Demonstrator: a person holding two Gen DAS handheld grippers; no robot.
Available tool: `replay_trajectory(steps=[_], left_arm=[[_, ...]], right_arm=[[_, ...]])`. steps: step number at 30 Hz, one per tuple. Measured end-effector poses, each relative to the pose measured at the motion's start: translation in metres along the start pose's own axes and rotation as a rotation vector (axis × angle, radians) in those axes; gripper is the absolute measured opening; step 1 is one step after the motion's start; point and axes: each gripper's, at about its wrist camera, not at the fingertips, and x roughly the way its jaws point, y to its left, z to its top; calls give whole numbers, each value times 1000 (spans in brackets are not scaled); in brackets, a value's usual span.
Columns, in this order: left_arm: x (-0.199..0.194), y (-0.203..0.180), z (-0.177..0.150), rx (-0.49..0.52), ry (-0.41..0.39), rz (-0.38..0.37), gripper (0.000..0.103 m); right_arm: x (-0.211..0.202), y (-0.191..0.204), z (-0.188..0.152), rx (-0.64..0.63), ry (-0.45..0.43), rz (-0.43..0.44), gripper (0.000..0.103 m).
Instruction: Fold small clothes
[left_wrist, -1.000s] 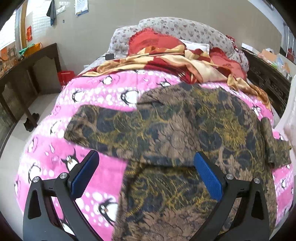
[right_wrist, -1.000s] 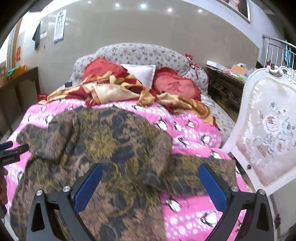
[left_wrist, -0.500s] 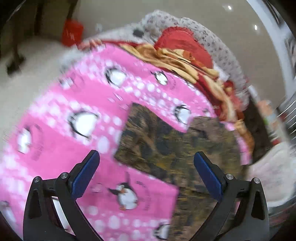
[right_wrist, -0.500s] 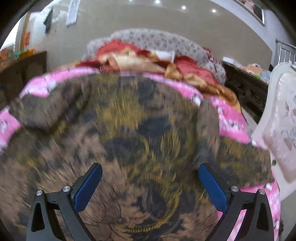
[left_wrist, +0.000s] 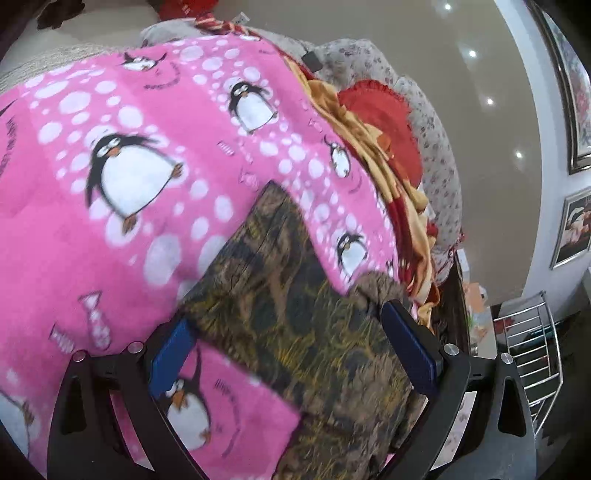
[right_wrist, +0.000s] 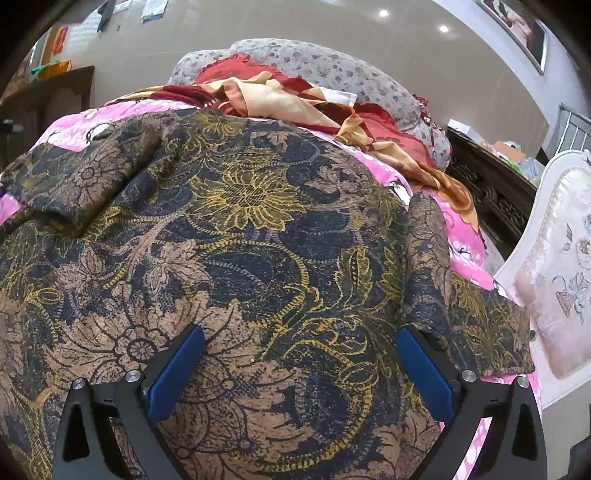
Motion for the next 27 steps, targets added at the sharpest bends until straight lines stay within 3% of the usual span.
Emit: replay_trajectory(steps=[1,2,4,6,10,14,17,21,27], left_arm=[[1,-1,-1,6,-8,-8,76],[2,0,-2,16,1,-21,51],[6,0,-8,57,-1,46,28],[10,-1,-11,113,-30,165,22],[12,5,-9,98,-78,222,5],[-13,-20,-12,212,-172,265,3],[-57,-43,3,257,-313,270,3],[-113,-63,36,282,-477,280,3],[-154,-73,61,281,-599,304,3]], right_arm=[[0,1,0,-1,-2,-3,103],[0,2,0,-4,-4,-6,103],[0,4,0,-8,-8,-14,103],[0,5,1,-13,-11,-21,103],[0,6,1,-16,-13,-24,103],[-1,7,1,-24,-11,-34,103],[-1,8,1,-28,-11,-38,103],[-1,8,1,-29,-10,-40,103],[-2,8,2,-30,-11,-43,103]])
